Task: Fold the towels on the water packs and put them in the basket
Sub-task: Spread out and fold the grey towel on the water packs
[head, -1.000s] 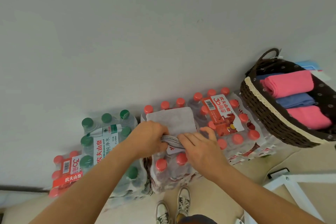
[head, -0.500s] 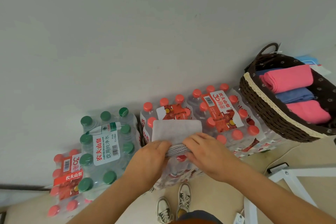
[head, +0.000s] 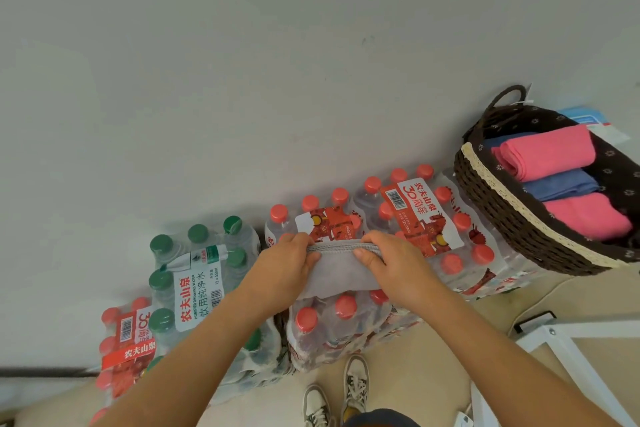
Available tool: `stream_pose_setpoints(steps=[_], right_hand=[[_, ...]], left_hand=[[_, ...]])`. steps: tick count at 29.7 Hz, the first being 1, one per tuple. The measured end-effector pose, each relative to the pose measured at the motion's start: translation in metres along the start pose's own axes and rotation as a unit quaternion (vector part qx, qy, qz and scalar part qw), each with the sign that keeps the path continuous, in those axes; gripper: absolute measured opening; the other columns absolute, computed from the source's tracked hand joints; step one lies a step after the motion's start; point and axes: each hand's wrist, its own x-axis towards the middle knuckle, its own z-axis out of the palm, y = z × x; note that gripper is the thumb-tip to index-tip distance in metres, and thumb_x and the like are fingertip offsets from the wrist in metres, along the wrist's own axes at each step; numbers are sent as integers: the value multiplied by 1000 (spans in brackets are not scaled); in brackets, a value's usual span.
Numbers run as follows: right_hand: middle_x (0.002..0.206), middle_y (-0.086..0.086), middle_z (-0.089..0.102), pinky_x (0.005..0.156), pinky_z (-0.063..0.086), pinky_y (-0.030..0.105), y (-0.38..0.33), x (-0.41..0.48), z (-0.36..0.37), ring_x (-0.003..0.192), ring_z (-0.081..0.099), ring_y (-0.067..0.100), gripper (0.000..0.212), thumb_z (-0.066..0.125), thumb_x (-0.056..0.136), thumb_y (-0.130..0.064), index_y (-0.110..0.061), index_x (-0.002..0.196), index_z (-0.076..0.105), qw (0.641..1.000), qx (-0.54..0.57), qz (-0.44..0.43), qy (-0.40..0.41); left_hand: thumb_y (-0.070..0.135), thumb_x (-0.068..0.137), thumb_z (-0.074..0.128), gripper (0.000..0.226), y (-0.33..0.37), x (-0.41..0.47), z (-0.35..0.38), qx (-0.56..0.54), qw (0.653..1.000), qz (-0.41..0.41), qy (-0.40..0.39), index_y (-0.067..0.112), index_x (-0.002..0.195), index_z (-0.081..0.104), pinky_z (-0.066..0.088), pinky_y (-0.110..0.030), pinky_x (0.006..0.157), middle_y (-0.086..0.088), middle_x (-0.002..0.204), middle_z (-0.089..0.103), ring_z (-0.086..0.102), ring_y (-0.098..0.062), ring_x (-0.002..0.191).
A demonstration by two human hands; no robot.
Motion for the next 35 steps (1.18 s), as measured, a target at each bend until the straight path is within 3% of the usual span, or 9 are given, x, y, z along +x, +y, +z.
stream_pose_setpoints(steps=[4,10,17,22,26,28,30,32,35], right_hand=[[95,-1,52,69,34,30,-4,10,-3,85,48,16,25,45,98,-37,-15,106,56,999,-29,16,-17],[105,0,52,80,47,36,-5,20,-3,97,55,22,33,48,95,-45,-22,117,55,997,-56,47,-26],[114,-4,46,97,41,39,3,33,-24,112,44,17,39,56,90,-48,-28,124,59,985,-88,14,-145],[115,-8,56,89,46,35,-1,46,-39,104,54,15,40,67,85,-36,-25,122,56,967,-86,17,-241],[94,-11,62,73,47,32,-7,48,-39,86,57,12,23,71,82,-34,-25,103,67,963,-96,-23,-250],[93,-15,57,77,46,31,-9,45,-42,86,54,7,22,72,81,-34,-28,101,66,968,-87,-37,-232],[98,-18,48,86,42,29,-10,40,-47,91,48,3,24,71,81,-31,-30,103,62,982,-60,-56,-169],[103,-16,45,88,38,26,-13,33,-48,94,45,3,28,70,80,-23,-26,105,60,992,-42,-115,-33],[107,-4,52,84,41,29,-9,24,-36,99,48,11,34,75,69,-12,-16,99,60,965,-106,-196,136]], left_hand=[[32,101,35,24,1,14,-3,36,999,-11,-19,10,98,46,42,-35,72,-9,102,58,56,-26,87],[42,99,34,35,-1,18,1,87,996,-22,14,15,108,55,50,-38,74,-3,104,62,60,-23,91],[52,96,35,42,-9,12,-1,115,992,-21,39,21,113,57,48,-35,84,1,110,52,48,-19,107],[48,92,49,34,-13,14,-3,34,998,7,51,18,106,60,44,-27,75,1,102,63,57,-16,91],[49,84,63,31,-21,15,-14,-101,992,-19,-68,22,99,66,51,-33,75,5,91,66,61,-11,82],[48,78,70,26,-22,11,-19,-144,984,-28,-100,27,92,64,53,-34,76,8,88,66,61,-9,81],[45,73,74,23,-18,3,-26,-125,989,-29,-67,31,85,60,51,-28,70,9,82,65,60,-8,75],[39,71,74,23,-9,-1,-34,-64,994,21,81,28,85,60,45,-22,58,9,75,62,56,-9,66],[27,70,70,22,-8,0,-30,46,950,145,274,17,86,60,41,-23,62,5,83,60,51,-14,74]])
